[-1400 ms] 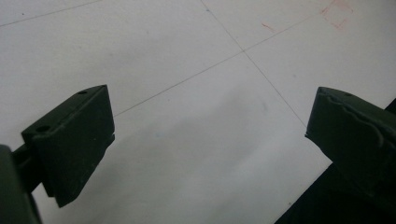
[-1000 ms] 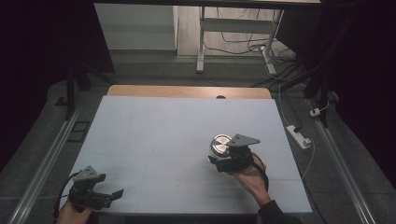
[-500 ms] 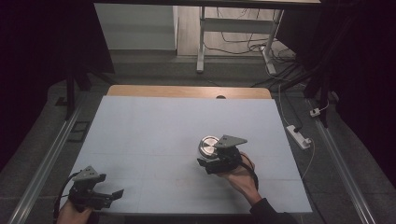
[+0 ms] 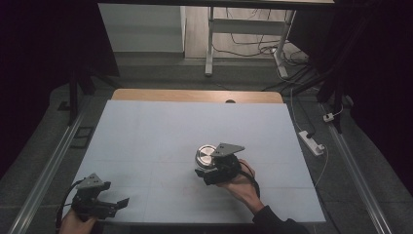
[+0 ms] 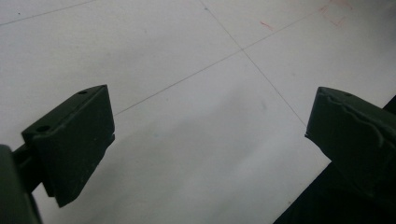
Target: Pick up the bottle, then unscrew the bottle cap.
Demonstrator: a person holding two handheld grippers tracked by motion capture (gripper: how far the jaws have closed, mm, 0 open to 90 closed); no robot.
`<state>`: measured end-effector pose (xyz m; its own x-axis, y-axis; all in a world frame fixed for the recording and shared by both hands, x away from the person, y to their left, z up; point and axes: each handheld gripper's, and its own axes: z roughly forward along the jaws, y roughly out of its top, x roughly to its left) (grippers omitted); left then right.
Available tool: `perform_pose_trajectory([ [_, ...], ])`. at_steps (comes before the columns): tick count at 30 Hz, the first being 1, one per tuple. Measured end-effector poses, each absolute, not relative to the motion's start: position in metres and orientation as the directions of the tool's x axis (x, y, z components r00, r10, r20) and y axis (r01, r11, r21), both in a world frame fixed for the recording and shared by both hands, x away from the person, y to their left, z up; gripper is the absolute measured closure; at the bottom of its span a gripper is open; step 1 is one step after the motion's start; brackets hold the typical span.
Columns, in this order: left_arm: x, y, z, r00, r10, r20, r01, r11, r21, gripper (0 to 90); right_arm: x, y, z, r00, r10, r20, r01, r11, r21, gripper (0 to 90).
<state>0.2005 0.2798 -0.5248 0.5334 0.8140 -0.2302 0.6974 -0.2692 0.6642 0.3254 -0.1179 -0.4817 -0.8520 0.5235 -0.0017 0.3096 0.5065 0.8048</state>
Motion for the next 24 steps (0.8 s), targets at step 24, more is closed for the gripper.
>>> perform_pose_trajectory([
  [24, 0.201, 0.281, -0.523, 0.556, 0.784, -0.276, 0.685, -0.245, 0.686, 0.0, 0.320, -0.097, -0.484, -0.878, 0.478, 0.006, 0.292, 0.525, 0.799, 14.9],
])
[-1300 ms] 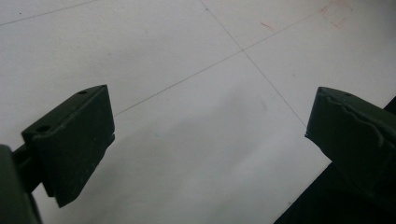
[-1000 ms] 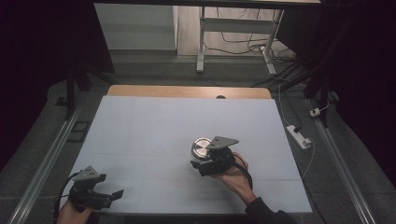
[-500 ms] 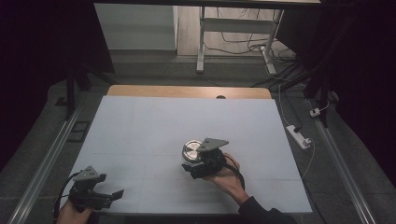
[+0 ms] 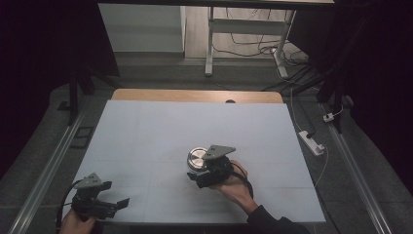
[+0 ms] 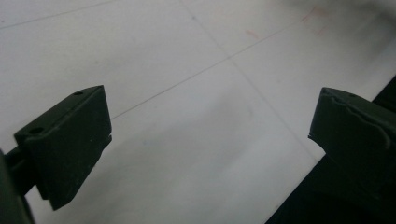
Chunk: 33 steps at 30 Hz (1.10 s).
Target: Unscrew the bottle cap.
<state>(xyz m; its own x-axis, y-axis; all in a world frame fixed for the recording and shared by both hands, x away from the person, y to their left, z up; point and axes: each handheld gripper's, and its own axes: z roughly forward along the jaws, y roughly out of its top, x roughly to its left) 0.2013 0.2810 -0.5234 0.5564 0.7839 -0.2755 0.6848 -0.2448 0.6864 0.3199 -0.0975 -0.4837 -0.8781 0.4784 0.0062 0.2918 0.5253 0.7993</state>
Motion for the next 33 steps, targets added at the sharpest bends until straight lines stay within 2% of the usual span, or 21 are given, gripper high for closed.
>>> perform_pose_trajectory([
  [13, 0.211, 0.272, -0.512, 0.629, 0.717, -0.303, 0.629, -0.239, 0.740, 0.1, 0.317, -0.096, -0.480, -0.886, 0.464, 0.002, 0.280, 0.530, 0.800, 14.9],
  [21, 0.226, 0.252, -0.502, 0.725, 0.637, -0.259, 0.544, -0.300, 0.784, 0.1, 0.315, -0.096, -0.479, -0.892, 0.452, 0.000, 0.271, 0.535, 0.800, 14.9],
  [27, 0.241, 0.234, -0.494, 0.760, 0.610, -0.223, 0.499, -0.328, 0.802, 0.2, 0.315, -0.095, -0.479, -0.895, 0.446, -0.008, 0.261, 0.540, 0.800, 14.9],
  [33, 0.258, 0.221, -0.488, 0.779, 0.586, -0.224, 0.482, -0.331, 0.811, 0.4, 0.314, -0.094, -0.478, -0.897, 0.443, -0.008, 0.260, 0.543, 0.799, 14.9],
])
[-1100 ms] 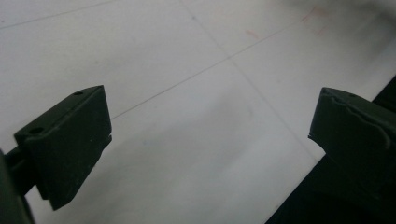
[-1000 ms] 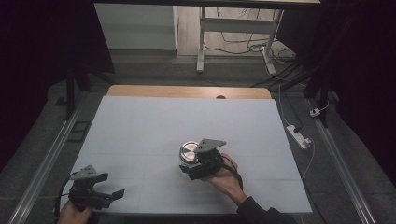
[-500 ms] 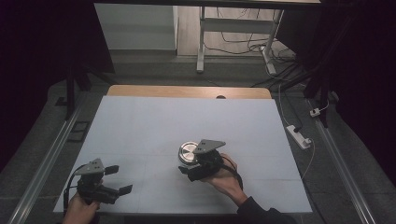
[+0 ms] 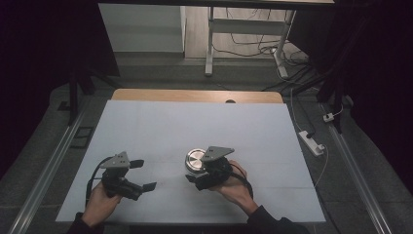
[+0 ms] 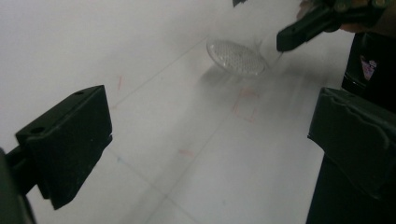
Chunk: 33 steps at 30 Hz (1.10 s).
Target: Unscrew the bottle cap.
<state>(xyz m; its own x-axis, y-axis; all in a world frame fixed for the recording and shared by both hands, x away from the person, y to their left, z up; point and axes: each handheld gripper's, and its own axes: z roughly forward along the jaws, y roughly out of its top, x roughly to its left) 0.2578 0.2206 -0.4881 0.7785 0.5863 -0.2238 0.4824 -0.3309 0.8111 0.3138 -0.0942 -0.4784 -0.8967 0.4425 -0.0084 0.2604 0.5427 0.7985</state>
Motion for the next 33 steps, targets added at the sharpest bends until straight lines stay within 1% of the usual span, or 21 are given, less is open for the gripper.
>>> perform_pose_trajectory([
  [4, 0.272, 0.209, -0.481, 0.801, 0.556, -0.221, 0.465, -0.346, 0.815, 1.0, 0.314, -0.094, -0.479, -0.900, 0.437, -0.009, 0.257, 0.547, 0.796, 14.9],
  [13, 0.290, 0.186, -0.471, 0.847, 0.505, -0.167, 0.406, -0.411, 0.816, 1.9, 0.314, -0.093, -0.480, -0.904, 0.427, -0.009, 0.253, 0.553, 0.794, 14.9],
  [16, 0.295, 0.179, -0.468, 0.867, 0.471, -0.161, 0.385, -0.429, 0.817, 1.3, 0.314, -0.093, -0.480, -0.908, 0.419, -0.008, 0.249, 0.554, 0.795, 14.9],
  [20, 0.303, 0.170, -0.463, 0.898, 0.411, -0.158, 0.346, -0.438, 0.830, 0.8, 0.313, -0.093, -0.480, -0.915, 0.402, -0.005, 0.239, 0.554, 0.797, 14.9],
  [23, 0.310, 0.163, -0.457, 0.926, 0.345, -0.155, 0.307, -0.446, 0.841, 0.9, 0.313, -0.093, -0.479, -0.922, 0.388, 0.000, 0.234, 0.555, 0.798, 14.9],
  [27, 0.316, 0.151, -0.451, 0.951, 0.273, -0.143, 0.262, -0.469, 0.843, 1.6, 0.312, -0.092, -0.480, -0.936, 0.352, 0.003, 0.215, 0.567, 0.795, 14.9],
  [33, 0.326, 0.130, -0.446, 0.983, 0.129, -0.133, 0.181, -0.516, 0.837, 3.4, 0.308, -0.090, -0.479, -0.962, 0.273, 0.001, 0.170, 0.593, 0.787, 14.9],
])
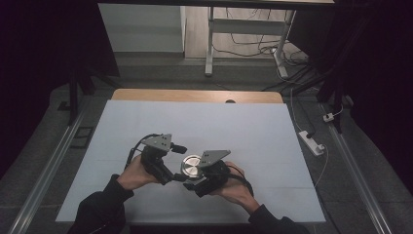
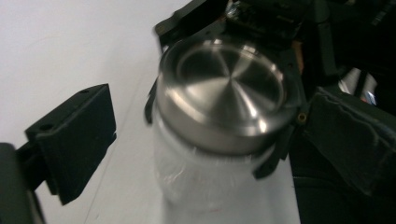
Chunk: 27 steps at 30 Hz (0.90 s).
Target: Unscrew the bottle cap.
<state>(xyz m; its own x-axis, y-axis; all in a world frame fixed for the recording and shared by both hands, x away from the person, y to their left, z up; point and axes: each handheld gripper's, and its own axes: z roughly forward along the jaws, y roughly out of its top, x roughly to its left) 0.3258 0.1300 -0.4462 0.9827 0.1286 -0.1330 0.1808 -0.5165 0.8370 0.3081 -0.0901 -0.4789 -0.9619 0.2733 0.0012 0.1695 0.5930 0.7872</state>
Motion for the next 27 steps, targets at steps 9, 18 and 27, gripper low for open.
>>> perform_pose_trajectory([
  [9, 0.323, 0.108, -0.445, 0.998, -0.012, -0.066, 0.046, -0.589, 0.807, 12.4, 0.303, -0.088, -0.478, -0.980, 0.197, -0.004, 0.121, 0.619, 0.776, 14.9],
  [18, 0.320, 0.102, -0.446, 0.984, 0.171, -0.052, 0.139, -0.553, 0.821, 19.0, 0.308, -0.090, -0.477, -0.959, 0.282, -0.008, 0.170, 0.600, 0.782, 14.9],
  [27, 0.319, 0.090, -0.445, 0.931, 0.351, -0.103, 0.271, -0.470, 0.840, 16.1, 0.316, -0.098, -0.477, -0.903, 0.429, 0.003, 0.263, 0.548, 0.794, 14.9],
])
